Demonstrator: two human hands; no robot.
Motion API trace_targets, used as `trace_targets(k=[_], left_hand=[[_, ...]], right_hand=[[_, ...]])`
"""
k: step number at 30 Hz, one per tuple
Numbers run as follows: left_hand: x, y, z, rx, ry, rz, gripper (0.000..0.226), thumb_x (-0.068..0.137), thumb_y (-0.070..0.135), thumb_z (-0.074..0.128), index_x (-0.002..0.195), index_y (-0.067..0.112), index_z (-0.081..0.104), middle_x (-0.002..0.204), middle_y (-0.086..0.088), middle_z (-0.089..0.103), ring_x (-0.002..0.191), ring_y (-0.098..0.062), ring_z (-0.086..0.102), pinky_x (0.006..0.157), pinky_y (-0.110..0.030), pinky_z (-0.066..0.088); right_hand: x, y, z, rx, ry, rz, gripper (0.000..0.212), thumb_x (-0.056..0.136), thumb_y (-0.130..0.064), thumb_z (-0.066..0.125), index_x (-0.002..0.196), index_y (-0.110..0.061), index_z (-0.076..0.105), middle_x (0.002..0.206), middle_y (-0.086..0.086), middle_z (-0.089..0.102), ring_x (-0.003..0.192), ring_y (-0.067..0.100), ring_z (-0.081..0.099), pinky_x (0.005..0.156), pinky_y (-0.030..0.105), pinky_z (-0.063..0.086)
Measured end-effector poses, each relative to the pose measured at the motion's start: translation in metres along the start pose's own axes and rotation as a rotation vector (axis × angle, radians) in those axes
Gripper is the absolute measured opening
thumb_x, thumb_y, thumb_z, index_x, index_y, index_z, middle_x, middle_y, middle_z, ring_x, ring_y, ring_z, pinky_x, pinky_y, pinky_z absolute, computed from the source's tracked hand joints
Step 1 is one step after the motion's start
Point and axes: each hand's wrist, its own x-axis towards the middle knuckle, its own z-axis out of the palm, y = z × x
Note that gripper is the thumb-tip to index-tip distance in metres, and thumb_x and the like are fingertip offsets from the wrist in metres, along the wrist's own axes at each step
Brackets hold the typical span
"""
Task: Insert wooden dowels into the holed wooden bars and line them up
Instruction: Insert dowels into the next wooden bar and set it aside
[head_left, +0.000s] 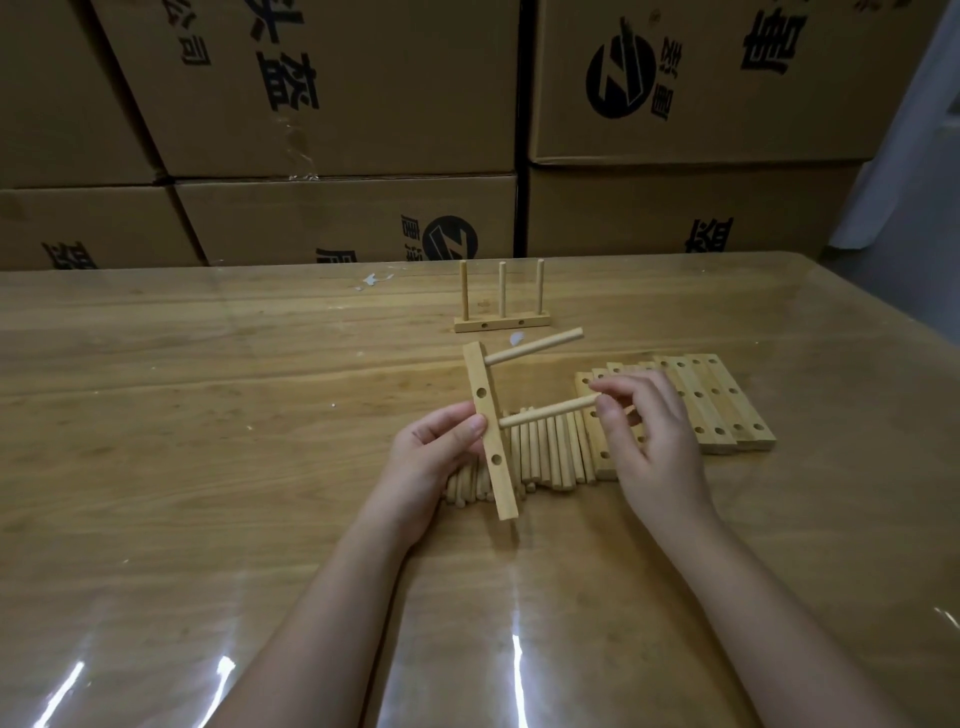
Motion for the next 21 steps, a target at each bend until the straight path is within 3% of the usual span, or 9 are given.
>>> trace_targets(k=[3,11,13,17,21], left_hand=[[-0.0003,0.0006,0.0002,0.006,0.002,-0.007,0.029,0.074,0.018,0.067,0.102,0.010,0.072,0.088,-0.007,0.075,0.079,-0.014,0.071,0.072,-0.023,0.056],[-0.0007,-0.0010,0.0013,-0.008,0.021,-0.004,0.024,0.074,0.016,0.067,0.097,0.013,0.075,0.093,-0.009,0.075,0.080,-0.014,0.071,0.071,-0.023,0.056],[-0.0005,-0.0015,-0.0001,0.001,0.004,-0.003,0.025,0.076,0.016,0.068,0.100,0.013,0.075,0.099,-0.011,0.074,0.086,-0.016,0.071,0.073,-0.024,0.056],[0.0003,-0.0029,-0.0020,0.011,-0.014,0.000,0.025,0.078,0.019,0.068,0.102,0.016,0.075,0.101,-0.010,0.074,0.088,-0.015,0.071,0.074,-0.024,0.055],[0.0014,-0.0036,-0.0031,0.033,-0.014,0.007,0.034,0.074,0.028,0.074,0.106,0.015,0.074,0.105,-0.011,0.073,0.091,-0.016,0.070,0.078,-0.025,0.055]], right_hand=[[0.0015,0.0012,-0.0007,-0.047,-0.013,-0.034,0.035,0.092,-0.034,0.041,0.101,-0.011,0.066,0.098,0.000,0.054,0.099,0.018,0.050,0.086,0.027,0.041],[0.0037,0.0028,-0.0005,-0.110,0.008,-0.067,0.014,0.090,-0.014,0.054,0.093,-0.009,0.068,0.089,-0.003,0.061,0.091,0.013,0.049,0.083,0.009,0.032],[0.0045,0.0046,-0.0013,-0.124,0.013,-0.076,0.012,0.090,-0.014,0.057,0.092,-0.010,0.068,0.088,-0.004,0.060,0.090,0.012,0.048,0.082,0.009,0.033],[0.0039,0.0048,-0.0024,-0.129,0.008,-0.093,0.028,0.091,-0.027,0.046,0.091,-0.010,0.068,0.087,-0.007,0.058,0.090,0.011,0.047,0.081,0.009,0.032],[0.0046,0.0042,-0.0014,-0.140,0.011,-0.098,0.021,0.091,-0.021,0.051,0.091,-0.009,0.068,0.087,-0.007,0.058,0.089,0.015,0.049,0.078,0.018,0.034]])
